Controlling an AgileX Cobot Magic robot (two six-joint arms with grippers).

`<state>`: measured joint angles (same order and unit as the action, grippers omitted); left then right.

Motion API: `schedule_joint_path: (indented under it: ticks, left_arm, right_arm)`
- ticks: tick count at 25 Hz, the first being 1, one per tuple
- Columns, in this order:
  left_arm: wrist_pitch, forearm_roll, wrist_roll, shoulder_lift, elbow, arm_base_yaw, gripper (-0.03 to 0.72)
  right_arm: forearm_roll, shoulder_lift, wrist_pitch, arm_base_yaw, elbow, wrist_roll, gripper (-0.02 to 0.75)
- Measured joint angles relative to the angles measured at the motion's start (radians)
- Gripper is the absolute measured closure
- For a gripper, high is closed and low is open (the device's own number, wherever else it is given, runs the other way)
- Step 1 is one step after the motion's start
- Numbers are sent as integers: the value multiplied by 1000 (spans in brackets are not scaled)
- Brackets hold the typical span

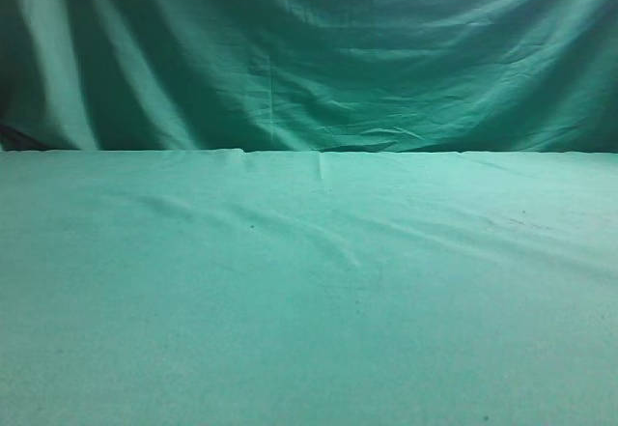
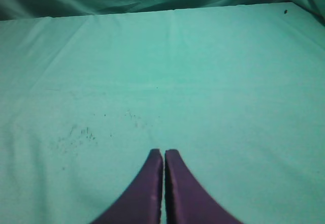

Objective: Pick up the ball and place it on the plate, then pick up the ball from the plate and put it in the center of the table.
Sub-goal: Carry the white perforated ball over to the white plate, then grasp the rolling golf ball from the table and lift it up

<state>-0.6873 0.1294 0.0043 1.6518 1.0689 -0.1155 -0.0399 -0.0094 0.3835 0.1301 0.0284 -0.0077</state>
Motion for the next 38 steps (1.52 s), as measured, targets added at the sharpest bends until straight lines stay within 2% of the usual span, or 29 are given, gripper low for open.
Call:
schedule_joint_path:
  ticks: [6, 15, 17, 21, 22, 25, 28, 32, 35, 38]
  left_arm:
    - [46, 0, -1, 81, 0, 0, 387]
    - [118, 5, -1, 85, 0, 0, 387]
    - [118, 5, -1, 85, 0, 0, 311]
    - [105, -20, -1, 87, 24, 0, 72]
    - [82, -41, -3, 87, 48, 0, 45]
    - [-24, -127, 3, 90, 158, 0, 44]
    - [-178, -228, 55, 92, 297, 6, 225]
    - [-318, -393, 187, 84, 433, 19, 577]
    - [-332, -497, 290, 24, 445, 45, 688]
    - [-330, -512, 331, -76, 445, 88, 688]
  right_arm:
    - [0, 0, 0, 0, 0, 0, 738]
    - [0, 0, 0, 0, 0, 0, 738]
    - [0, 0, 0, 0, 0, 0, 738]
    - [0, 0, 0, 0, 0, 0, 738]
    - [0, 0, 0, 0, 0, 0, 738]
    - [0, 0, 0, 0, 0, 0, 738]
    - [0, 0, 0, 0, 0, 0, 738]
    - [0, 0, 0, 0, 0, 0, 738]
    - [0, 0, 0, 0, 0, 0, 738]
    - [0, 0, 0, 0, 0, 0, 738]
